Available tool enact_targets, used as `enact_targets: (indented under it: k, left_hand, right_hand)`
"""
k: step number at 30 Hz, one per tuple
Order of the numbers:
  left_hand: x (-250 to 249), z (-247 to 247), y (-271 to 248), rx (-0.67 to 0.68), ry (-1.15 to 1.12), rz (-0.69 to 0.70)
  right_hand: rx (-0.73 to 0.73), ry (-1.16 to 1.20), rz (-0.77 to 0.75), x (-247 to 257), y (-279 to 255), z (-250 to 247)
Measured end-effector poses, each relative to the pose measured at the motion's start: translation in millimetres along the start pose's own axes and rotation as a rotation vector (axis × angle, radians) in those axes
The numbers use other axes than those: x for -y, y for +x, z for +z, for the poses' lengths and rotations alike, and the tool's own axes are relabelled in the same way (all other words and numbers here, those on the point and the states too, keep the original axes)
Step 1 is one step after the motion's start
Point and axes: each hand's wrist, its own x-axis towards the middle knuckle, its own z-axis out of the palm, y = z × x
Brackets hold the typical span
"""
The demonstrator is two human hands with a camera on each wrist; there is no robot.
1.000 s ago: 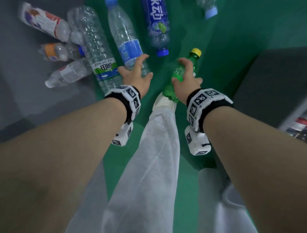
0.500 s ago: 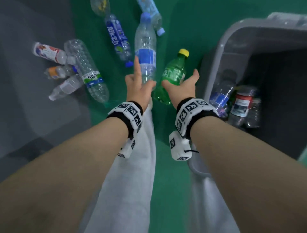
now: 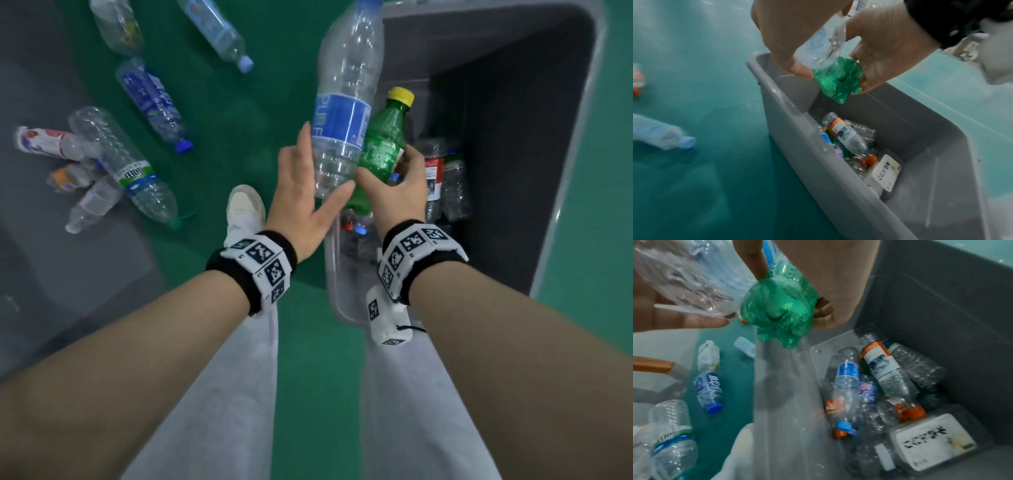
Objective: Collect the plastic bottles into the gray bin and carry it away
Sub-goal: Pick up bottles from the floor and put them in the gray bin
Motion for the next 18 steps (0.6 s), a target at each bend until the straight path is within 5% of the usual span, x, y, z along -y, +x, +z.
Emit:
enact_targets:
  k: [7,11,18]
  left_hand:
    - [-38,54,-2,0.159,0.125,-0.105]
    - [-53,93,17,0.207,0.103,-0.333]
    - [-33,143,77,0.070,0.152,-0.640]
  right_hand:
    - [-0.050,-0.051,0.045,-36,25,-55]
    - [-0.005,-0.193,0.160,-47,50,-69]
    - [0.080,-0.321,0.203,-59,106,-62]
